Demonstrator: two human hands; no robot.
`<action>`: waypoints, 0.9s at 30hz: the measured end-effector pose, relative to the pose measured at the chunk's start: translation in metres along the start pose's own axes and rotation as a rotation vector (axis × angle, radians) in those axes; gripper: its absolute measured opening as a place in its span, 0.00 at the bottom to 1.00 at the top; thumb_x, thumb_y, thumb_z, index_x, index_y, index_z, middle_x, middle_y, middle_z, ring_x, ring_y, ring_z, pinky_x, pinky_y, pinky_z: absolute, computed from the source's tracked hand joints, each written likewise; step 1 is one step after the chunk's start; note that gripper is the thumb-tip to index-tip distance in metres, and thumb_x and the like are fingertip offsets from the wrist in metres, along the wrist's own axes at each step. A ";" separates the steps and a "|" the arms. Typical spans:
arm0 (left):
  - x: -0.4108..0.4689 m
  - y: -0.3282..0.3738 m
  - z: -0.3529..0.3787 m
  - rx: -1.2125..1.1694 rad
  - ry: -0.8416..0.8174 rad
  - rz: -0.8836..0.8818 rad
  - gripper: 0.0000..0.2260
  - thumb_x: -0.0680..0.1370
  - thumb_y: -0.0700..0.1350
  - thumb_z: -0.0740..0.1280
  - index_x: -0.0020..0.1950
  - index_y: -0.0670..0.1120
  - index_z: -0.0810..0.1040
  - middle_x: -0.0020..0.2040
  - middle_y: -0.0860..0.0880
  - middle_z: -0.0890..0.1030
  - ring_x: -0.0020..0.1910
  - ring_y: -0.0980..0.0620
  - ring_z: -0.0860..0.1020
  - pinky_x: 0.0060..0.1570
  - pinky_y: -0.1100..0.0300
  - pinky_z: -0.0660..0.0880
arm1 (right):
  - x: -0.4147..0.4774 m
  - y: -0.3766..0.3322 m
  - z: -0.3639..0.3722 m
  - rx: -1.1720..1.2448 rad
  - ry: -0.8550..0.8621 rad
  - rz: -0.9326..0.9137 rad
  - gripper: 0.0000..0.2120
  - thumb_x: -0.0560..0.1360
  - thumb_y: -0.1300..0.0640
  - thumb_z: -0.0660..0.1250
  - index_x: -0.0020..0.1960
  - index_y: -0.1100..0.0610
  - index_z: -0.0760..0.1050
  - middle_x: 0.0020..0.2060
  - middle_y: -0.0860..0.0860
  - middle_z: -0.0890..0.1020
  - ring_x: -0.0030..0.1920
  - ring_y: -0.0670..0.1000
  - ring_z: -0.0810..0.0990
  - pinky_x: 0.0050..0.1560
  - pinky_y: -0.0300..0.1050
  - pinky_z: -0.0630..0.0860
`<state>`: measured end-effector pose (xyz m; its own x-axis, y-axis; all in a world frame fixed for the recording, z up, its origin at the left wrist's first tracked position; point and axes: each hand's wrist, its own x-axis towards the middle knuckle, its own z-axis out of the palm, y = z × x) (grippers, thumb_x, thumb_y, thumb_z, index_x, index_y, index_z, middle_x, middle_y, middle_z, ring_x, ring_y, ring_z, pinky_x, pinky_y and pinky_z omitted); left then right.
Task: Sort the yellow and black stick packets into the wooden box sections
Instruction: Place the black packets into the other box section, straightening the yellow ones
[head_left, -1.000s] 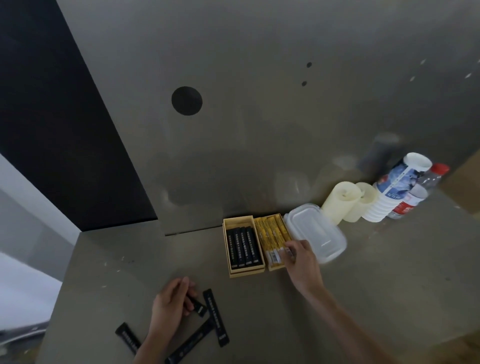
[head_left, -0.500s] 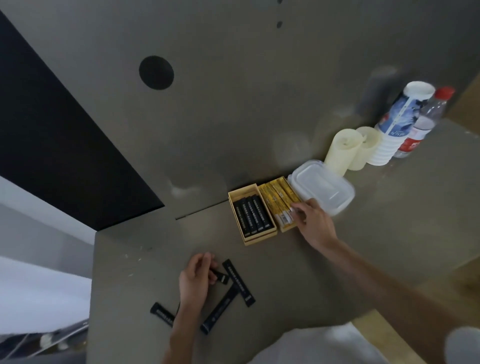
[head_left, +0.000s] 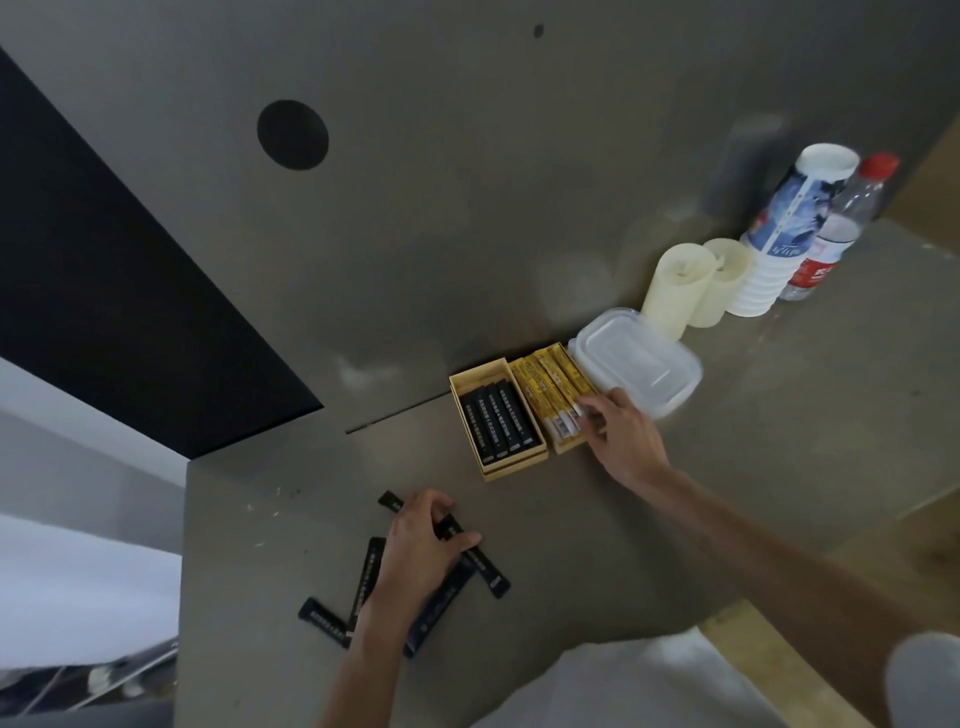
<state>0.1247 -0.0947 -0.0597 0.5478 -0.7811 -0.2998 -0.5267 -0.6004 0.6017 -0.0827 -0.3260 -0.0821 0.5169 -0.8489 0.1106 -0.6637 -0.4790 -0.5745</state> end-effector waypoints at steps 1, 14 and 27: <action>0.000 -0.002 0.000 -0.001 0.001 0.007 0.17 0.67 0.53 0.80 0.50 0.53 0.76 0.47 0.54 0.75 0.46 0.58 0.74 0.42 0.65 0.68 | 0.000 0.000 0.000 0.001 -0.003 0.000 0.13 0.81 0.52 0.64 0.64 0.52 0.77 0.56 0.50 0.76 0.48 0.50 0.82 0.49 0.47 0.81; -0.019 0.002 -0.010 -0.367 0.131 -0.018 0.04 0.73 0.49 0.76 0.41 0.54 0.82 0.39 0.54 0.84 0.38 0.58 0.81 0.41 0.60 0.80 | -0.064 -0.074 -0.005 0.168 -0.330 -0.248 0.18 0.80 0.36 0.55 0.60 0.45 0.74 0.48 0.37 0.75 0.38 0.39 0.77 0.36 0.30 0.70; -0.021 0.016 -0.017 -0.671 0.344 -0.060 0.04 0.78 0.50 0.69 0.50 0.52 0.81 0.42 0.53 0.85 0.43 0.53 0.84 0.48 0.53 0.81 | -0.064 -0.107 0.002 0.684 -0.562 0.124 0.06 0.79 0.49 0.69 0.51 0.51 0.82 0.40 0.46 0.85 0.38 0.43 0.83 0.37 0.34 0.76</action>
<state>0.1156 -0.0857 -0.0314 0.7931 -0.5866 -0.1643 -0.0411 -0.3206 0.9463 -0.0441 -0.2200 -0.0296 0.7708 -0.5647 -0.2950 -0.3575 -0.0001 -0.9339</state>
